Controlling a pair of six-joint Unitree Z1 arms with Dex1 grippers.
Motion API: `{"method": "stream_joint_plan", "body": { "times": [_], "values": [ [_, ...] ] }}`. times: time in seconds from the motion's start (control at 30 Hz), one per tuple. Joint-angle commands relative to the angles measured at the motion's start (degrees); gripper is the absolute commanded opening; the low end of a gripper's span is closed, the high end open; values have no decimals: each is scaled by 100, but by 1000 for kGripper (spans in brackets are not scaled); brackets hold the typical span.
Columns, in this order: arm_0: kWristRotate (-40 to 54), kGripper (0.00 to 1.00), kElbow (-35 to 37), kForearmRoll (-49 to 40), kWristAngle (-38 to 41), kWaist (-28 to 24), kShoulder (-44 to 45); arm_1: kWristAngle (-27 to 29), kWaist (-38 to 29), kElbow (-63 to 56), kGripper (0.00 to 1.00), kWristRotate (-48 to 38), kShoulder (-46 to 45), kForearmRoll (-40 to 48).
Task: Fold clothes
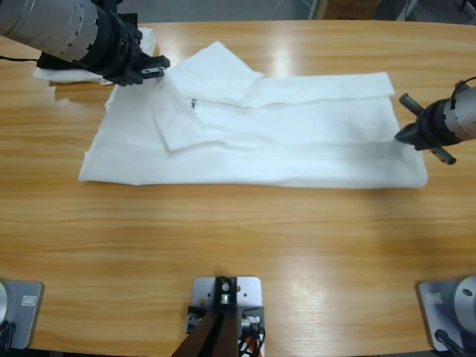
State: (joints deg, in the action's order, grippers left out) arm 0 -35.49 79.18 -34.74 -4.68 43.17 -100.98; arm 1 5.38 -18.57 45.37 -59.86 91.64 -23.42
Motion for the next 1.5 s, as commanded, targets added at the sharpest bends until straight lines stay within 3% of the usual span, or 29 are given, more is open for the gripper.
{"method": "stream_joint_plan", "body": {
  "times": [0.03, 0.4, 0.43, 0.47, 0.5, 0.57, 0.77, 0.9, 1.2, 1.5],
  "values": [
    [329, 0, 142, -64, -234, -88, -581, 81, 293, -89, 0, 148, 341, 106],
    [198, 0, 36, -400, -699, -98, -496, -246, 302, -98, 0, 521, 1132, 518],
    [184, 0, 15, -499, -791, -98, -444, -360, 302, -149, 154, 593, 1198, 674],
    [165, 0, -25, -567, -863, -107, -405, -496, 302, -190, 568, 654, 1267, 769],
    [133, 0, -61, -652, -946, -118, -372, -550, 302, -195, 808, 661, 1309, 778],
    [53, 0, -126, -757, -1011, -144, -312, -425, 302, -205, 980, 688, 1221, 767],
    [-2, 0, -180, -771, -1018, -137, -226, 388, 254, -335, 1000, 1111, 288, 781],
    [-62, 0, -171, -771, -1018, -79, -122, 568, 249, -339, 1000, 1495, -268, 753],
    [-517, 0, -532, -977, -937, 149, -1, -169, 249, -344, 1000, 1746, -433, 586],
    [-1260, 0, -966, -1058, -661, 499, -326, -392, 249, -422, 1000, 1936, -574, 470]
  ]
}}
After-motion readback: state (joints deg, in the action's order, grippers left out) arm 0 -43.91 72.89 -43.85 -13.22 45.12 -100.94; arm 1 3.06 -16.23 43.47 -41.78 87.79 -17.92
